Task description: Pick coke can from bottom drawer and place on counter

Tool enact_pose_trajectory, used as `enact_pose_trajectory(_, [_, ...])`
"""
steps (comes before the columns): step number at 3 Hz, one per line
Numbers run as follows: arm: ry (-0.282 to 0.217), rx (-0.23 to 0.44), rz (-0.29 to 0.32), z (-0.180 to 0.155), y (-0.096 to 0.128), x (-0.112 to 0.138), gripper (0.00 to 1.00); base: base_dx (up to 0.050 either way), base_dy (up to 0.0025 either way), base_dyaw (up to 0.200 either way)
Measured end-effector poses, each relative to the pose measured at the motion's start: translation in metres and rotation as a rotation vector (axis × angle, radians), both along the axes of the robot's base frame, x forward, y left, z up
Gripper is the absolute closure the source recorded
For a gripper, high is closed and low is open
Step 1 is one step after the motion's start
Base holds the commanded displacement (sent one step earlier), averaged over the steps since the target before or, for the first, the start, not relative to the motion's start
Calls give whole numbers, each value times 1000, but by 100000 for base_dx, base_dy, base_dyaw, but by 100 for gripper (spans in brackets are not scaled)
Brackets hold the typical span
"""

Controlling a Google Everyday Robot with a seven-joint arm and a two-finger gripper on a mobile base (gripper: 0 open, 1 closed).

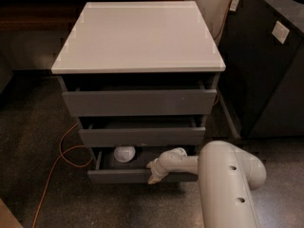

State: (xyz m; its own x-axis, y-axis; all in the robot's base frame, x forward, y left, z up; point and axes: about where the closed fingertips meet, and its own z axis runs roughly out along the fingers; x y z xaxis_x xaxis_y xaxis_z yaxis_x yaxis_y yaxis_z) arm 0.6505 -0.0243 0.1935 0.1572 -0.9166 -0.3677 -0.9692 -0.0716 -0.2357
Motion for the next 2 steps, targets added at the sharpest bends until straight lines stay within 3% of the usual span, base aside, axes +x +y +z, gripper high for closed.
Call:
enact_pose_trajectory(1, [19,72,-2,33,22,-42,0,0,0,0])
enact_pose_trajectory(2, [32,118,-3,56,33,-68,0,0,0,0])
